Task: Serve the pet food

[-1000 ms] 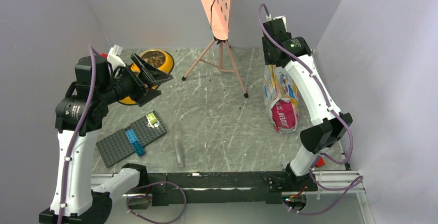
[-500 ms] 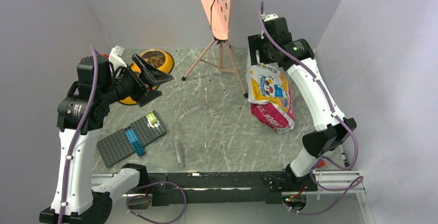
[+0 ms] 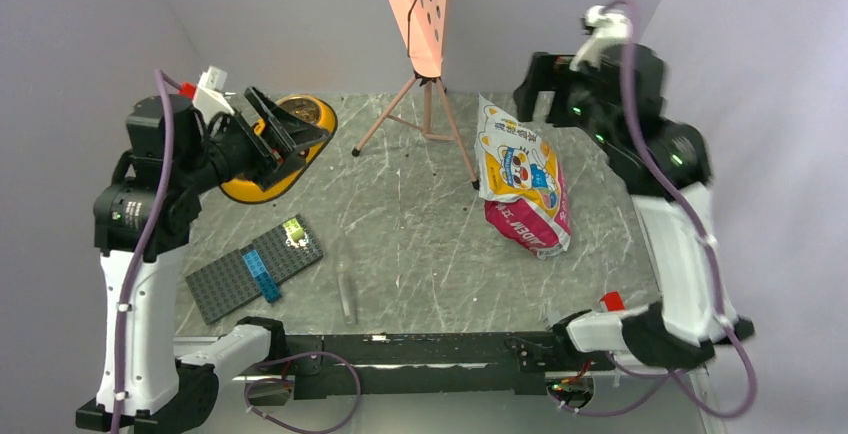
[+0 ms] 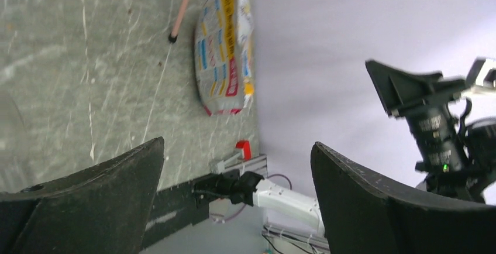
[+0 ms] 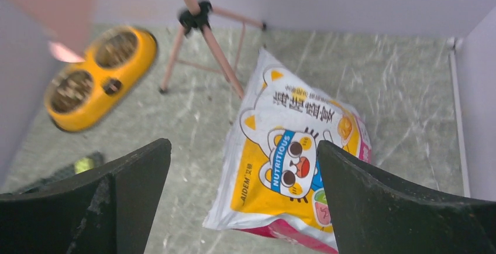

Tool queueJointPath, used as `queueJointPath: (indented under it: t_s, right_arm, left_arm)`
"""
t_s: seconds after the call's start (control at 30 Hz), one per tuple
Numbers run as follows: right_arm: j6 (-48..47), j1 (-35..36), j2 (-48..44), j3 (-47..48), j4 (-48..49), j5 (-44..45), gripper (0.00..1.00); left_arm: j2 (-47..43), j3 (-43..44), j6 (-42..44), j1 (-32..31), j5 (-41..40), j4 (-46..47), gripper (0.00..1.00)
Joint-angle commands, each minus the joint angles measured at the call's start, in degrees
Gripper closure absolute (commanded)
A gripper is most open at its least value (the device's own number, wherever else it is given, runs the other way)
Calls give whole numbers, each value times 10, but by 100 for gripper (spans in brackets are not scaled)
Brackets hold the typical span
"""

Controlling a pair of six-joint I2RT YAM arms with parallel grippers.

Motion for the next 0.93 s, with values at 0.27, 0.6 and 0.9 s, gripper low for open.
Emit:
queueJointPath:
  t_s: [0.27, 0.6, 0.9]
  right_arm:
    - [-26, -1, -260, -72, 180, 139, 0]
    - [-12, -1, -224, -32, 103, 237, 0]
    - [-24, -1, -227, -59, 151, 270, 0]
  left_arm:
    - [-44, 158, 173, 4, -171, 163, 1]
    - [-84, 147, 236, 3, -285, 201, 1]
    - [-79, 122, 227, 3, -312, 215, 1]
